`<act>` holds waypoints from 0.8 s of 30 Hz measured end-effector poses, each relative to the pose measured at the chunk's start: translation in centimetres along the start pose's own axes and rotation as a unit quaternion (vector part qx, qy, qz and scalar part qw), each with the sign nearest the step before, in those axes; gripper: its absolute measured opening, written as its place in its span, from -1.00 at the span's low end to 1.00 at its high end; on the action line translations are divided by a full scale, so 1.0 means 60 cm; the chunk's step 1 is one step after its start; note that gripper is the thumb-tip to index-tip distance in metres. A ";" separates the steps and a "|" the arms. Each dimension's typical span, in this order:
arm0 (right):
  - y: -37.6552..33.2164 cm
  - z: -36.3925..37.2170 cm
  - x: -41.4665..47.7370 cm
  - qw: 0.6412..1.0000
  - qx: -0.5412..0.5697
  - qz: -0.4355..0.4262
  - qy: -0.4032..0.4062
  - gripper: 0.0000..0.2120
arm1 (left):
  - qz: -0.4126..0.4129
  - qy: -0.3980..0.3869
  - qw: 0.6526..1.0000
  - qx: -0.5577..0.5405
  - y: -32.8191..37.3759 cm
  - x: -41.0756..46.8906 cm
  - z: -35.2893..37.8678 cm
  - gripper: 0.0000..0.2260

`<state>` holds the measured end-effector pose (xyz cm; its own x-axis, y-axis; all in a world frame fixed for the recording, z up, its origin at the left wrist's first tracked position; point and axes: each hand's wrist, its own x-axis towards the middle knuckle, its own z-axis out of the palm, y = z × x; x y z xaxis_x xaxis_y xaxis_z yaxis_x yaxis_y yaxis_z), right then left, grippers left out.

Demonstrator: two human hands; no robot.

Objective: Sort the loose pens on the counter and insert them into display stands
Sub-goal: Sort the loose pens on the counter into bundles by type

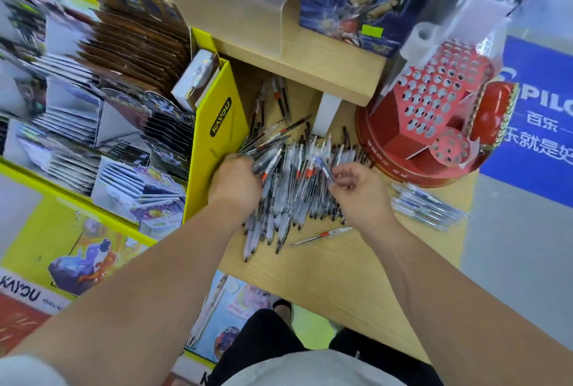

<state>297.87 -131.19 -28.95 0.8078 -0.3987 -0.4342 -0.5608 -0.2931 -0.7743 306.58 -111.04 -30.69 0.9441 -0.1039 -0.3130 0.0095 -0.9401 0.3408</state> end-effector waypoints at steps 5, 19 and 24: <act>0.001 0.002 -0.004 1.000 0.006 0.010 0.006 -0.78 | -0.015 -0.007 1.000 0.000 -0.001 0.007 -0.004 -0.92; -0.048 0.072 0.025 0.992 -0.059 0.072 -0.082 -0.57 | -0.073 -0.062 0.958 -0.270 0.019 -0.036 0.001 -0.94; -0.037 0.080 0.029 0.990 0.028 0.118 -0.073 -0.60 | -0.071 -0.080 0.972 -0.211 0.033 -0.029 0.015 -0.78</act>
<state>301.37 -127.09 -30.19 0.6750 -0.3185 -0.6656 -0.7299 -0.1560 -0.6655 304.64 -113.00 -30.28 0.8606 -0.0646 -0.5052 0.3015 -0.7348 0.6076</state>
